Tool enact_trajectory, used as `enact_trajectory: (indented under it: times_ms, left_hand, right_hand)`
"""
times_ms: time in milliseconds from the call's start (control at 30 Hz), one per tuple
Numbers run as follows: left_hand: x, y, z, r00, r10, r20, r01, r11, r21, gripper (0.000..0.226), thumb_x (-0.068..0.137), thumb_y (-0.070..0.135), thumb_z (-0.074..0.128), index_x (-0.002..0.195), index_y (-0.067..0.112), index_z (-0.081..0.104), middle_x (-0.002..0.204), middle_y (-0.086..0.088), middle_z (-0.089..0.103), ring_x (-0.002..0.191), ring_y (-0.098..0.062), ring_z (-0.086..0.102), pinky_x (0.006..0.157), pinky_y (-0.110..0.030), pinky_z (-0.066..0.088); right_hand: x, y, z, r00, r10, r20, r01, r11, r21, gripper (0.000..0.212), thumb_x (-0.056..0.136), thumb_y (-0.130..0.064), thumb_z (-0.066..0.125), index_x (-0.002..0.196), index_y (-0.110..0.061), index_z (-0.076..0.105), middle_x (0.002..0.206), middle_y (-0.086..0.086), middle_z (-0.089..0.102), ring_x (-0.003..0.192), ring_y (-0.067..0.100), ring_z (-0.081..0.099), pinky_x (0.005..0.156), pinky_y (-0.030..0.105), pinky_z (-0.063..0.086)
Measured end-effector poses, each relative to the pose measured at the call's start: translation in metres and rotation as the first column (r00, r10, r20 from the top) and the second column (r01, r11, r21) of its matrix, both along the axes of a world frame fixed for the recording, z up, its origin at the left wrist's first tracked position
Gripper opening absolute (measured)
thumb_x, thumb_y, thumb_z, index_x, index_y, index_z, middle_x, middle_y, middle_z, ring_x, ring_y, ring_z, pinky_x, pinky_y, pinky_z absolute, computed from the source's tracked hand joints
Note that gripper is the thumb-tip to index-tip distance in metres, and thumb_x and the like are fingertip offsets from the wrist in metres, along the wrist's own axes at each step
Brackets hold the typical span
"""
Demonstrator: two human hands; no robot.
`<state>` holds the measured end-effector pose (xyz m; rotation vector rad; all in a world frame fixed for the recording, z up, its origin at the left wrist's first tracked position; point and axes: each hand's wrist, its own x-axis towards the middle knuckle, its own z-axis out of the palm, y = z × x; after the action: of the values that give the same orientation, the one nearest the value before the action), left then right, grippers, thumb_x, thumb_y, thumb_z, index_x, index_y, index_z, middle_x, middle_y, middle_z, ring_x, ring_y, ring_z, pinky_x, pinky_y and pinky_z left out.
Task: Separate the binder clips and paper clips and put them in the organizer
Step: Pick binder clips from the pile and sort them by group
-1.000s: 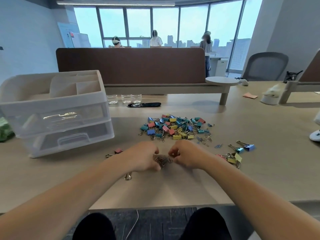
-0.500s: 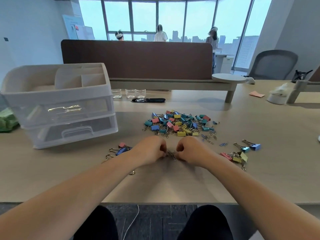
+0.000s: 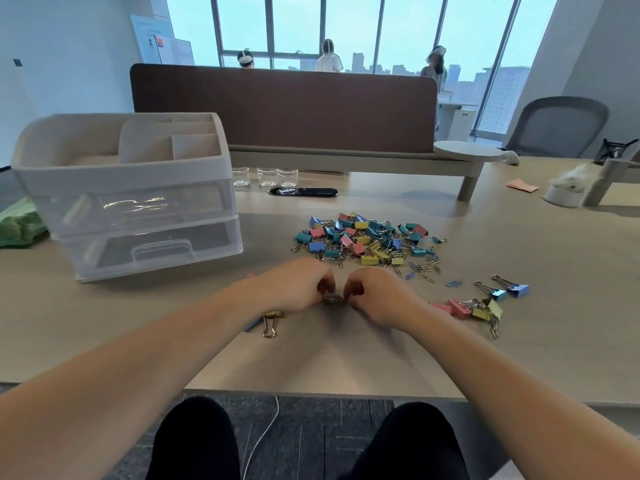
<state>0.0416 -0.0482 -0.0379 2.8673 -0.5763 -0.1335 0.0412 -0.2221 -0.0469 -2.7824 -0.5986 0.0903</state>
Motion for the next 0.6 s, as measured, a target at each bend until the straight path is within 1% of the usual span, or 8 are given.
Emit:
enact_trajectory:
  times_ms: [67,133,233,300,433,500,600]
  left_hand:
    - [0.001,0.002,0.001,0.998,-0.014,-0.055,0.016,1.0,0.025,0.036,0.089,0.01,0.06,0.123,0.021,0.059,0.112,0.002,0.063,0.095,-0.014,0.055,0.072,-0.023,0.042]
    - [0.003,0.002,0.002,0.995,-0.035,-0.089,0.04,0.998,0.053,0.043,0.087,0.013,0.065,0.128,0.021,0.055,0.109,0.004,0.062,0.092,-0.014,0.055,0.072,-0.026,0.044]
    - [0.005,0.0,0.002,0.994,-0.074,-0.077,0.082,0.992,0.097,0.049,0.088,0.017,0.066,0.134,0.023,0.052,0.107,0.005,0.061,0.089,-0.012,0.053,0.07,-0.025,0.04]
    - [0.008,-0.001,0.002,0.993,-0.094,-0.078,0.101,0.991,0.092,0.048,0.089,0.019,0.066,0.135,0.024,0.053,0.105,0.005,0.061,0.088,-0.012,0.054,0.068,-0.023,0.038]
    - [0.012,-0.001,0.001,0.991,-0.112,-0.071,0.116,0.992,0.046,0.036,0.087,0.025,0.068,0.123,0.027,0.062,0.098,0.007,0.062,0.084,-0.011,0.055,0.066,-0.022,0.04]
    - [0.013,-0.002,-0.001,0.993,-0.105,-0.059,0.105,0.994,0.006,0.029,0.086,0.026,0.069,0.115,0.024,0.065,0.094,0.007,0.061,0.083,-0.012,0.054,0.064,-0.023,0.039]
    - [0.013,-0.004,-0.005,0.996,-0.076,-0.042,0.074,0.996,-0.051,0.021,0.086,0.024,0.07,0.106,0.02,0.067,0.095,0.004,0.062,0.085,-0.014,0.055,0.067,-0.026,0.041]
  right_hand:
    - [0.002,-0.001,-0.001,1.0,-0.007,-0.003,0.007,1.0,0.018,0.021,0.093,-0.021,0.064,0.113,-0.022,0.068,0.115,-0.002,0.065,0.103,0.017,0.06,0.092,0.03,0.051]
    - [0.004,-0.003,-0.002,0.999,-0.036,-0.008,0.036,0.999,0.04,0.023,0.092,-0.023,0.066,0.115,-0.021,0.067,0.115,-0.003,0.065,0.1,0.014,0.059,0.091,0.029,0.052]
    - [0.007,-0.005,-0.004,0.994,-0.098,-0.038,0.1,0.995,0.029,0.027,0.088,-0.03,0.07,0.113,-0.019,0.067,0.109,-0.001,0.066,0.096,0.016,0.061,0.089,0.033,0.054]
    - [0.007,-0.005,-0.005,0.991,-0.118,-0.061,0.119,0.993,0.014,0.026,0.087,-0.031,0.072,0.11,-0.019,0.068,0.105,0.0,0.067,0.093,0.018,0.062,0.087,0.035,0.055]
    - [0.007,0.0,-0.001,0.996,-0.082,-0.038,0.081,0.996,-0.03,0.019,0.091,-0.024,0.067,0.109,-0.019,0.071,0.105,0.001,0.068,0.094,0.02,0.063,0.083,0.031,0.054]
    - [0.007,0.002,-0.001,0.996,-0.089,-0.032,0.088,0.996,-0.035,0.017,0.091,-0.022,0.065,0.107,-0.02,0.072,0.105,0.001,0.069,0.094,0.02,0.062,0.078,0.03,0.052]
    - [0.009,0.003,-0.001,0.994,-0.102,-0.045,0.101,0.995,-0.022,0.013,0.092,-0.022,0.065,0.103,-0.02,0.072,0.103,0.0,0.069,0.092,0.019,0.062,0.073,0.027,0.048]
